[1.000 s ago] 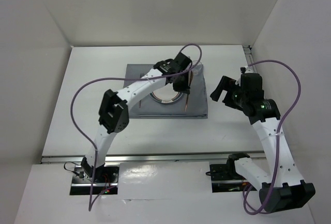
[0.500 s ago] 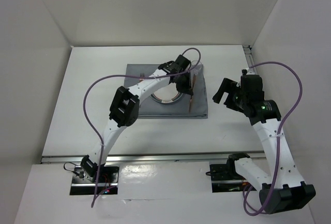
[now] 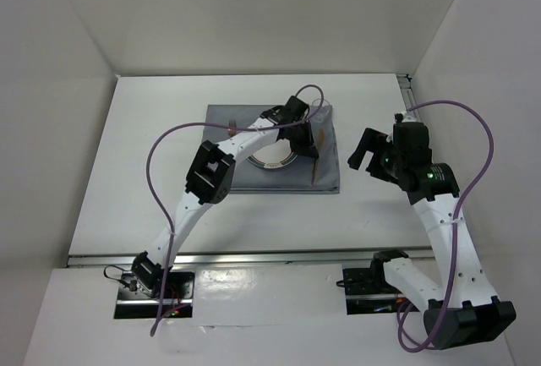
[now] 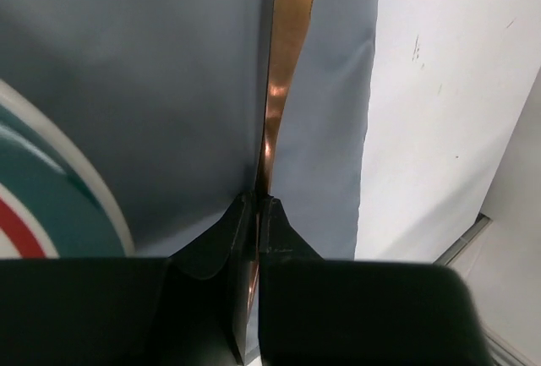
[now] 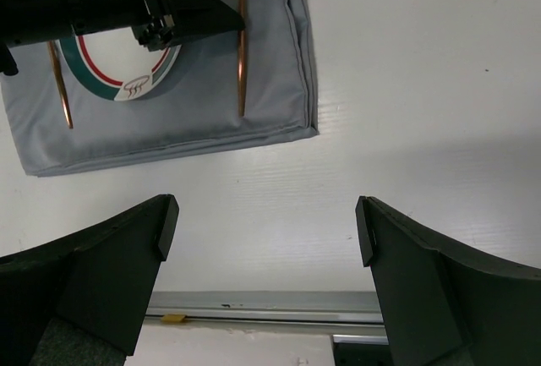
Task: Set the dinner table for one person
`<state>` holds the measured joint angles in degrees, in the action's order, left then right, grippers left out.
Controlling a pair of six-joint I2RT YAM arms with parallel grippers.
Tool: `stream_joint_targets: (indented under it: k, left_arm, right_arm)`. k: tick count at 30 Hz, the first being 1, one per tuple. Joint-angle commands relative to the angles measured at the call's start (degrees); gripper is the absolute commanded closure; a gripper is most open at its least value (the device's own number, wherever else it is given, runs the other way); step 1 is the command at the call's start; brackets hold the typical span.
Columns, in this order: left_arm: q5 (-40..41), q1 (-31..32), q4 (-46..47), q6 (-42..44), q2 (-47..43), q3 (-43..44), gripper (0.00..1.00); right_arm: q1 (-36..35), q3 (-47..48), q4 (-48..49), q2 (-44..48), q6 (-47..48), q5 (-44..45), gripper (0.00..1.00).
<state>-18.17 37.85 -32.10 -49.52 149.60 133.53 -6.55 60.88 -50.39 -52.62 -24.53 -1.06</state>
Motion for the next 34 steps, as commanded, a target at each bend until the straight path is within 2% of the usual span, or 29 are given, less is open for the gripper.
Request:
stream_joint_targets:
  k: [1, 2, 3, 9, 11, 16, 24, 27, 30, 34]
  left_arm:
    - [-2.56, -1.46, 3.7, 0.83, -0.1, 1.73, 0.84]
    - [-3.09, -1.46, 3.71, 1.52, -0.1, 1.73, 0.8]
    - [-3.7, -1.46, 4.4, 2.14, -0.1, 1.21, 0.71]
    - [-5.37, -1.46, 6.43, 2.67, -2.55, -1.69, 0.57]
    - [-5.38, -1.46, 6.95, 2.67, -3.25, -1.7, 0.49]
    - [-5.38, -1.46, 5.91, 3.98, -5.72, -1.7, 0.49]
    - [-5.74, -1.46, -0.94, 9.43, -17.66, -4.76, 0.48]
    - [-1.88, -1.46, -2.52, 13.73, -27.76, -12.58, 0.4]
    - [2.43, -2.15, -4.64, 17.78, -37.43, -20.93, 0.38]
    - [2.44, -4.7, -6.57, 20.24, -47.1, -28.4, 0.4]
  right_arm:
    - [-0.13, 1.78, -1.11, 0.33, 0.54, 0.44, 0.0]
    - [-0.13, 1.78, -1.11, -0.2, 0.54, -0.08, 0.0]
    - [-0.13, 1.78, -1.11, -0.2, 0.54, -0.6, 0.0]
    - [-0.13, 1.78, -0.5, -0.73, 0.54, -1.14, 0.0]
    - [-0.13, 1.78, -0.5, -0.73, 0.54, -1.14, 0.0]
    - [-0.13, 2.83, -1.55, -0.73, 0.01, -1.14, 0.0]
    - [-0.13, 5.91, -2.17, -5.46, -0.51, 0.09, 0.0]
    - [-0.13, 9.33, -0.86, -7.31, 1.06, 4.65, 0.0]
    - [0.39, 13.98, -0.85, -9.07, 2.3, 8.26, 0.0]
    - [0.39, 15.93, -0.15, -11.09, 2.91, 9.41, 0.0]
